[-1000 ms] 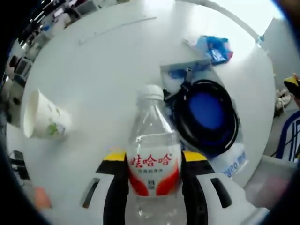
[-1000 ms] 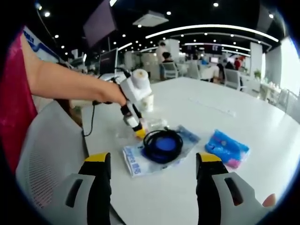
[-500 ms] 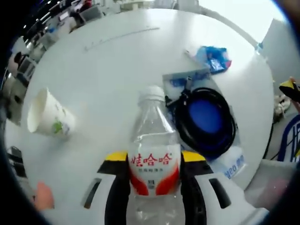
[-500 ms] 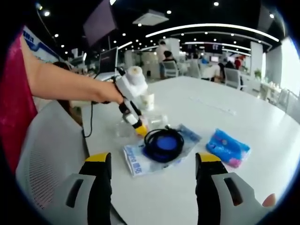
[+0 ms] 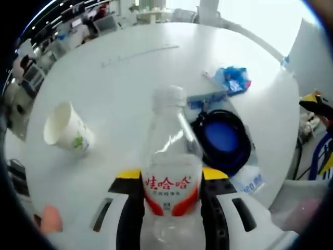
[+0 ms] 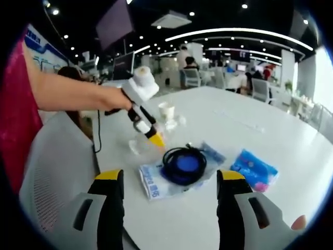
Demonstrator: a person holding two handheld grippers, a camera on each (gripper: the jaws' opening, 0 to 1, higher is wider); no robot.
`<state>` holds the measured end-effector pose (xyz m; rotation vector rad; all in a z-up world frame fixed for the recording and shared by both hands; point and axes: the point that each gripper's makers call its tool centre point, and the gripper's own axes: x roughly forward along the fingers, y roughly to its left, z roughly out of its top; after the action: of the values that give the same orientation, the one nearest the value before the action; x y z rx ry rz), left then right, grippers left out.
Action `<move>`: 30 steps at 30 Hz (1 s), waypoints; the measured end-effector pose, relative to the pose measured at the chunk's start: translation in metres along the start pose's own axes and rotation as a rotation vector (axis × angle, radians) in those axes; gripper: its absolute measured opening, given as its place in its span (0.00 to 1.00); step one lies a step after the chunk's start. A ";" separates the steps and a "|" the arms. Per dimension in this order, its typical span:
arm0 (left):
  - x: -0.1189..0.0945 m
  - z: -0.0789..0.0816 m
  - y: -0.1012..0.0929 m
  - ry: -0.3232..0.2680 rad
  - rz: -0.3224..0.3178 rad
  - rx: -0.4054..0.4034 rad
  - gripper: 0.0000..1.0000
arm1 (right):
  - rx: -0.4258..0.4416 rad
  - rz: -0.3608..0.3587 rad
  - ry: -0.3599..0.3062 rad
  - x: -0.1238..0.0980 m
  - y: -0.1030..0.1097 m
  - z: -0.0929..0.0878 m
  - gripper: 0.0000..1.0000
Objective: Arrange the tabletop items into an orderly group along one side of the table until the central work area is clear of visible clutter.
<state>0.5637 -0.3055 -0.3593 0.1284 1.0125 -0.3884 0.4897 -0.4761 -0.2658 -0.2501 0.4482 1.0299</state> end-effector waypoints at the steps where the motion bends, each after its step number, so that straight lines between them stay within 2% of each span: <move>1: -0.003 0.000 0.000 -0.007 -0.001 0.000 0.39 | -0.002 0.001 0.001 0.000 0.001 0.001 0.73; 16: -0.030 -0.004 0.003 -0.084 -0.010 -0.023 0.38 | -0.029 -0.005 0.016 0.000 0.009 0.005 0.74; 25: -0.040 -0.009 0.006 -0.118 -0.013 -0.041 0.37 | -0.009 0.015 -0.002 0.001 0.018 0.004 0.82; 30: -0.047 -0.012 0.006 -0.132 -0.020 -0.045 0.37 | 0.002 0.016 -0.003 0.002 0.024 0.001 0.91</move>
<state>0.5341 -0.2846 -0.3267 0.0512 0.8927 -0.3868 0.4704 -0.4623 -0.2654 -0.2436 0.4486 1.0456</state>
